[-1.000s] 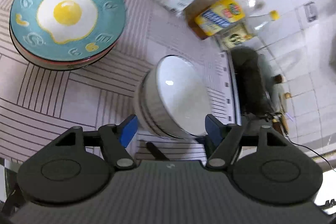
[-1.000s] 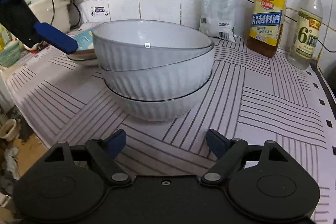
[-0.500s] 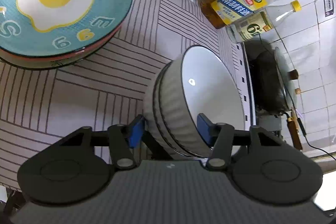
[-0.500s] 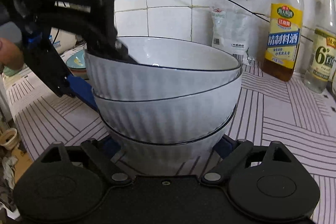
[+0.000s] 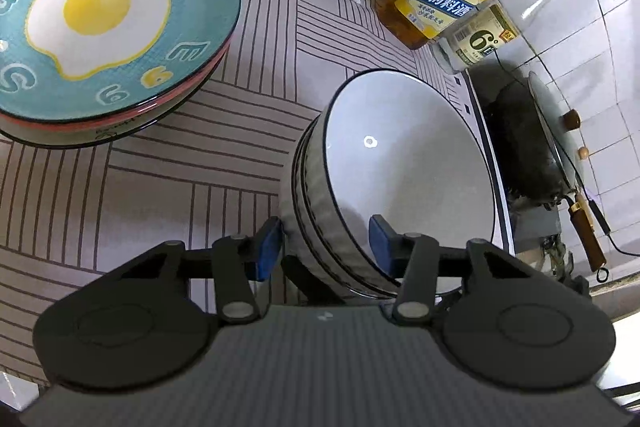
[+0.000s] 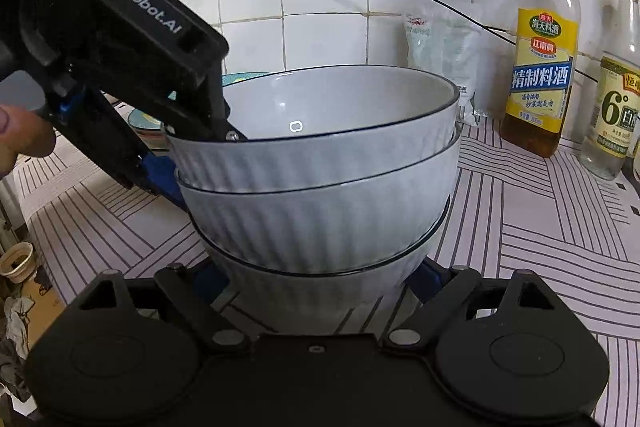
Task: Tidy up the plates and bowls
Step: 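Carry the bowl stack with the left gripper and lower it onto the plates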
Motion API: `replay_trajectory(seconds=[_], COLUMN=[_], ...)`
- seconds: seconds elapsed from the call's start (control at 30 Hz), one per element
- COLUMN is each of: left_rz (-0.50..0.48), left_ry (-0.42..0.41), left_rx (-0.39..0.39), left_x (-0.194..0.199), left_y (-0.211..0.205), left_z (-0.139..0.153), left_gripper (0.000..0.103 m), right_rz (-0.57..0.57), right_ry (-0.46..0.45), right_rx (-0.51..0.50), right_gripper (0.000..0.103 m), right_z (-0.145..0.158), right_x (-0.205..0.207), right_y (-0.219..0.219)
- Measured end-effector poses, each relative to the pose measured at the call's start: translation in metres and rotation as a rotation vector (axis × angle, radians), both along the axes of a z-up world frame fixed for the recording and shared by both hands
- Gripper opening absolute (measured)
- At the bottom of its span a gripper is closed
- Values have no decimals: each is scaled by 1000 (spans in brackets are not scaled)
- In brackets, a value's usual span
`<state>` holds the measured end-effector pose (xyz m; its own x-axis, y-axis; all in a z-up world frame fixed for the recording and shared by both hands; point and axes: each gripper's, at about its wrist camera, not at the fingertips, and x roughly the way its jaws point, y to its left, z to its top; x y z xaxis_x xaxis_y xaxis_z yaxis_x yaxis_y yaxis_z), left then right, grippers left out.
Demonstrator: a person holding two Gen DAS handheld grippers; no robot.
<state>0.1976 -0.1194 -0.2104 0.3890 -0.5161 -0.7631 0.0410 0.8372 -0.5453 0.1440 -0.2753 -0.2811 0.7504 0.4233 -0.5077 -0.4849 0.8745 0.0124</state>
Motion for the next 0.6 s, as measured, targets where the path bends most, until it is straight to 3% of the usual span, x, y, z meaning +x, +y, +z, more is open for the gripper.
replay_trajectory(seconds=[0.27, 0.6], left_rz=[-8, 2], left_ry=[-27, -91], left_rx=[21, 39], left_x=[-13, -20], left_y=[7, 34], left_z=[8, 57], left_gripper=[45, 45], right_rz=[13, 45], right_ry=[-58, -120], right_rx=[8, 17], right_gripper=[93, 93], right_z=[3, 44], right_x=[-17, -17], right_y=[7, 30])
